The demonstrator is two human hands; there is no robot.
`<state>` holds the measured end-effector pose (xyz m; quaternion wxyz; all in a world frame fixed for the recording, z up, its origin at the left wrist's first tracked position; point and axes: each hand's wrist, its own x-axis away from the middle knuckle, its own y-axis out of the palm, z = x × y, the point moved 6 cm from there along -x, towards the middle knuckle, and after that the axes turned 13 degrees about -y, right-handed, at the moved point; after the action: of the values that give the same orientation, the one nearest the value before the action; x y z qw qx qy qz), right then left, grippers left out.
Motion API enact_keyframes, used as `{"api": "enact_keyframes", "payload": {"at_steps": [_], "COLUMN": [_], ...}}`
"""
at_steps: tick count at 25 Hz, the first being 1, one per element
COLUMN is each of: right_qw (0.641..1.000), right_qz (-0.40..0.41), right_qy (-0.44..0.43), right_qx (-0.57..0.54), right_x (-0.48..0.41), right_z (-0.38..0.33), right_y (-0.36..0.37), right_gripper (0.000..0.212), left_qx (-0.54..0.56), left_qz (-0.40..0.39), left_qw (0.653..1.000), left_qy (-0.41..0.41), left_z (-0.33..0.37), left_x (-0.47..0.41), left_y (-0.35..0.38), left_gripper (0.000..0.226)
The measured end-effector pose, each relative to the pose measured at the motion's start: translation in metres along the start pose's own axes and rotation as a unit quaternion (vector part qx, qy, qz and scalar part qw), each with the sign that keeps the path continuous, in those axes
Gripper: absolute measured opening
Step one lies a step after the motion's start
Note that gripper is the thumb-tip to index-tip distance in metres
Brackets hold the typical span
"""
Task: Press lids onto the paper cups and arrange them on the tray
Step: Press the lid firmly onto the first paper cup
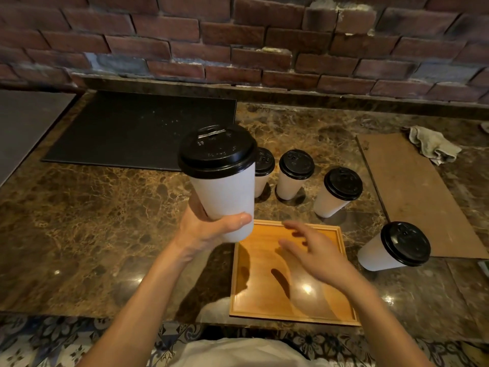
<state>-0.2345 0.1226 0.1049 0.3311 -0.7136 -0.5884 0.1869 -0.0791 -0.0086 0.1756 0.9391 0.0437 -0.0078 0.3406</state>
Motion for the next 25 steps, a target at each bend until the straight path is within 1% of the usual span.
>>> {"api": "enact_keyframes", "payload": {"at_steps": [2, 4, 6, 8, 10, 12, 13, 16, 18, 19, 20, 22, 24, 25], "right_qw": [0.991, 0.964, 0.941, 0.933, 0.941, 0.946, 0.945, 0.946, 0.94, 0.939, 0.941, 0.944, 0.943, 0.939], "right_qz": [0.085, 0.157, 0.182, 0.174, 0.136, 0.096, 0.098, 0.147, 0.178, 0.189, 0.19, 0.157, 0.096, 0.065], "right_qy": [-0.086, -0.182, -0.265, -0.31, -0.308, -0.27, -0.243, -0.178, -0.167, -0.174, -0.188, -0.237, -0.301, -0.332], "right_qx": [-0.064, -0.117, -0.105, -0.055, 0.027, 0.152, 0.196, 0.229, 0.237, 0.228, 0.209, 0.166, 0.105, 0.058], "right_x": [0.003, 0.013, 0.024, 0.03, 0.025, 0.014, 0.008, -0.005, -0.01, -0.011, -0.011, -0.011, -0.009, -0.009], "right_z": [-0.052, -0.105, -0.153, -0.19, -0.213, -0.218, -0.216, -0.208, -0.206, -0.206, -0.208, -0.211, -0.213, -0.213], "right_y": [-0.049, -0.098, -0.134, -0.15, -0.147, -0.134, -0.131, -0.136, -0.141, -0.144, -0.147, -0.152, -0.154, -0.153], "right_gripper": [0.045, 0.041, 0.045, 0.046, 0.046, 0.04, 0.036, 0.033, 0.034, 0.033, 0.031, 0.026, 0.025, 0.025], "left_qx": [0.017, 0.016, 0.005, -0.015, -0.04, -0.054, -0.061, -0.077, -0.074, -0.066, -0.05, -0.011, 0.043, 0.078], "left_qz": [-0.034, -0.081, -0.122, -0.143, -0.118, -0.073, -0.045, 0.024, 0.035, 0.028, 0.011, -0.046, -0.154, -0.224], "left_qw": [0.999, 0.997, 0.992, 0.989, 0.992, 0.995, 0.997, 0.996, 0.996, 0.997, 0.998, 0.999, 0.987, 0.97], "left_qy": [0.007, 0.015, 0.013, 0.021, 0.027, 0.029, 0.031, 0.041, 0.04, 0.036, 0.031, 0.014, -0.027, -0.055], "left_z": [0.015, 0.026, 0.032, 0.034, 0.038, 0.039, 0.039, 0.041, 0.044, 0.046, 0.048, 0.049, 0.044, 0.039], "left_x": [0.002, 0.004, 0.005, 0.005, 0.005, 0.004, 0.003, -0.003, -0.007, -0.009, -0.012, -0.016, -0.018, -0.017], "left_y": [0.013, 0.026, 0.038, 0.049, 0.058, 0.065, 0.068, 0.073, 0.075, 0.075, 0.075, 0.074, 0.076, 0.08], "left_gripper": [0.058, 0.058, 0.067, 0.065, 0.06, 0.062, 0.065, 0.079, 0.085, 0.083, 0.078, 0.064, 0.06, 0.063]}}
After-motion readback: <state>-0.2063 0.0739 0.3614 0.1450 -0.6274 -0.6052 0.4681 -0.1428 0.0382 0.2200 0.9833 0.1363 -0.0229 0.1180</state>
